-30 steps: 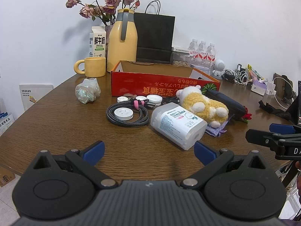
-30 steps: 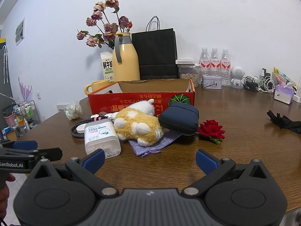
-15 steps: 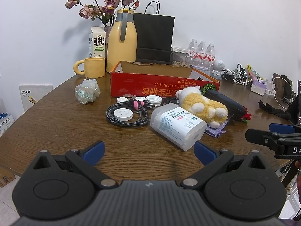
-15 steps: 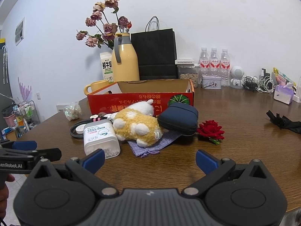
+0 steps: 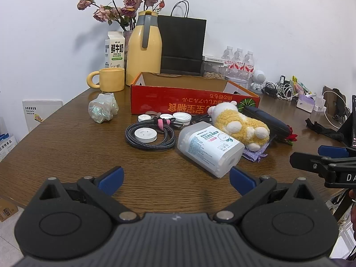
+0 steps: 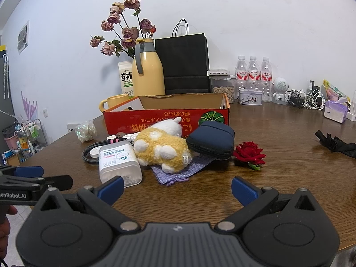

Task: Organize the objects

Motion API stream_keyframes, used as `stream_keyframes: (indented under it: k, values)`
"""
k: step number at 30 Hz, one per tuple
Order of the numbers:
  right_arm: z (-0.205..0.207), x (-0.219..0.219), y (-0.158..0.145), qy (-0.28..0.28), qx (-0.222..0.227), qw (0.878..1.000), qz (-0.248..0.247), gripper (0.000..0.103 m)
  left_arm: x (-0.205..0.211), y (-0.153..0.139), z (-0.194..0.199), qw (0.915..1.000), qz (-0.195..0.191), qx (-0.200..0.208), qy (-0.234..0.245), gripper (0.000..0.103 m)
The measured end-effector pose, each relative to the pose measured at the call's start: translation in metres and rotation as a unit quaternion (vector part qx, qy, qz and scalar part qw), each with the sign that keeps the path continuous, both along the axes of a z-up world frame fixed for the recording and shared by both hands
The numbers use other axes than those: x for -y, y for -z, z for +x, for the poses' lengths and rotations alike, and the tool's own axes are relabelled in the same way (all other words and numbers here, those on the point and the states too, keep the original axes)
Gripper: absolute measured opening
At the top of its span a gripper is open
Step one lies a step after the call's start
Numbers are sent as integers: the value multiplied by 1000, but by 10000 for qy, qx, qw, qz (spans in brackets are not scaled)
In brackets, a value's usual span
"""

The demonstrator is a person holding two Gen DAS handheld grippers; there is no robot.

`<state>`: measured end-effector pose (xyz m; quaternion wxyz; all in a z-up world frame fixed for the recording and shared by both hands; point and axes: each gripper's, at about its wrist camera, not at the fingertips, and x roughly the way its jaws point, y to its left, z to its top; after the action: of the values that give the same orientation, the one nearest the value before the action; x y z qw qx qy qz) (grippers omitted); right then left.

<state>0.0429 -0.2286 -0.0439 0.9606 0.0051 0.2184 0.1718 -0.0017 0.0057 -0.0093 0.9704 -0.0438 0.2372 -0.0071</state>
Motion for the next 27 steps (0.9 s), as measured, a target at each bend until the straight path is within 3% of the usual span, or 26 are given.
stream_keyframes:
  k: [27]
  values:
    - [17, 12, 4, 87, -5, 9999, -58, 103, -4, -1, 15, 9999, 33, 34, -121, 103]
